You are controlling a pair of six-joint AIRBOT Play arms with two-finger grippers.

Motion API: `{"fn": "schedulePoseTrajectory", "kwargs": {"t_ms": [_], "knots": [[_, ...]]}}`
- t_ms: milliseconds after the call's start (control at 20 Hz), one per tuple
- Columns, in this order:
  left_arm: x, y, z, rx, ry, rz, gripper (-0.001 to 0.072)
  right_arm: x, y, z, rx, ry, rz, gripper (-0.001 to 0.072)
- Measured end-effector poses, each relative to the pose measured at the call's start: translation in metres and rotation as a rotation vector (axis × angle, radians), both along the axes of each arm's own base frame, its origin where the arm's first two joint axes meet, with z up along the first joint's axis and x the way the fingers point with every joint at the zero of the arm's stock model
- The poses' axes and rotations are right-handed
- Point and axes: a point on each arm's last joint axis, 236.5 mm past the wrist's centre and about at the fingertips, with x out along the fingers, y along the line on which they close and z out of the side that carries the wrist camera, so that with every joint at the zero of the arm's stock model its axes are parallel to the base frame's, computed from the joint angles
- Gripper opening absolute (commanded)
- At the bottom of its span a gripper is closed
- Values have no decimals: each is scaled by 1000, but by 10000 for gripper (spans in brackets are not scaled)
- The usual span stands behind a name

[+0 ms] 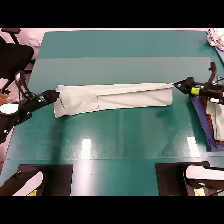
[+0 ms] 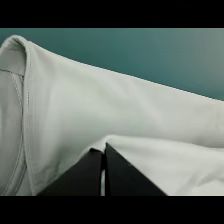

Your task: Fold the shirts.

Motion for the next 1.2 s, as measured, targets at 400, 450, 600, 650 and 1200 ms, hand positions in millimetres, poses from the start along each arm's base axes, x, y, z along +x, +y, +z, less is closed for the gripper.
{"fn": "schedulePoseTrajectory", "kwargs": {"t_ms": [400, 450, 600, 650, 1200], "knots": [[48, -3, -13, 154, -93, -133, 25, 17, -2, -35, -10, 39, 6, 13], [54, -5, -14, 170, -102, -156, 25, 18, -3, -36, -15, 36, 5, 14], [64, -8, -18, 197, -113, -195, 25, 20, -5, -38, -26, 31, 2, 15], [66, -8, -20, 203, -114, -201, 25, 20, -5, -39, -28, 30, 2, 18], [85, -12, 11, 185, -175, -208, 497, 25, -28, -20, -53, -18, -42, 411]]}}
